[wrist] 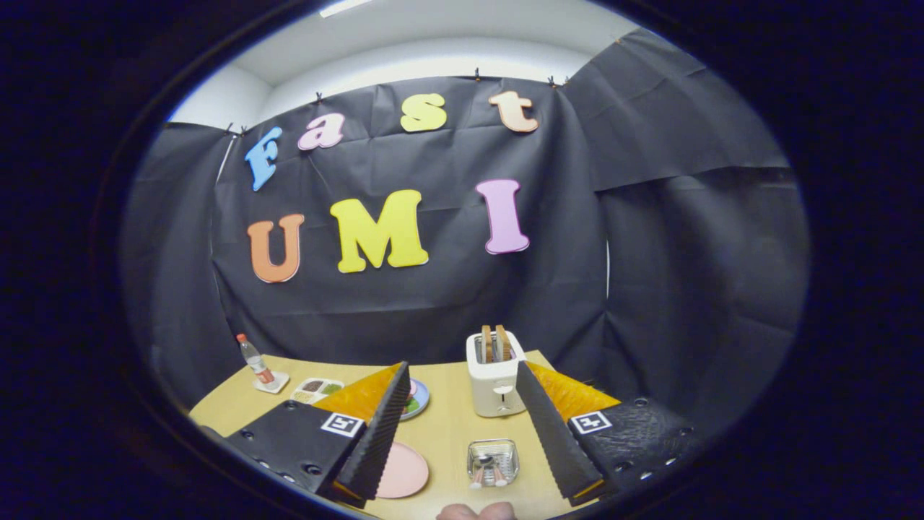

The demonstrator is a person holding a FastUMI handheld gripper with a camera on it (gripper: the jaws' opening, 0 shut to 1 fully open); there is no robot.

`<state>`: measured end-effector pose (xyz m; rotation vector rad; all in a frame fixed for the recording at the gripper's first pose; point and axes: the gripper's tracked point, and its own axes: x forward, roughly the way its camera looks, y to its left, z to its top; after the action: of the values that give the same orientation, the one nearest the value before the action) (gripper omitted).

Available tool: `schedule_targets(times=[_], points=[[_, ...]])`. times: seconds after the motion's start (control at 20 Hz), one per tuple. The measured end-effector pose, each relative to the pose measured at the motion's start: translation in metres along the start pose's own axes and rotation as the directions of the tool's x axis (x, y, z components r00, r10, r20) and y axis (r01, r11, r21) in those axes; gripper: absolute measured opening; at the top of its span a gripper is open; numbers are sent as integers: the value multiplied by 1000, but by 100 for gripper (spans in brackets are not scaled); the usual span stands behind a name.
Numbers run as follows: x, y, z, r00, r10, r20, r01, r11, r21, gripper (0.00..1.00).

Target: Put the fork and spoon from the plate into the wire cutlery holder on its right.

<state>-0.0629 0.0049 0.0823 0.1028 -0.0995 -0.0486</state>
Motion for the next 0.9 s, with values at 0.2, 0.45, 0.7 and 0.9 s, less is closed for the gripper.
schedule_targets(times=[0.2,0.45,0.7,0.9], points=[[-3,-3,6,999,-4,33,6,999,-44,91],[0,-10,-4,1000,-10,5,10,1000,-13,90],[0,-8,1,1000,3,15,-3,1000,-14,90],[-5,3,4,998,47,29,-46,999,-29,91]])
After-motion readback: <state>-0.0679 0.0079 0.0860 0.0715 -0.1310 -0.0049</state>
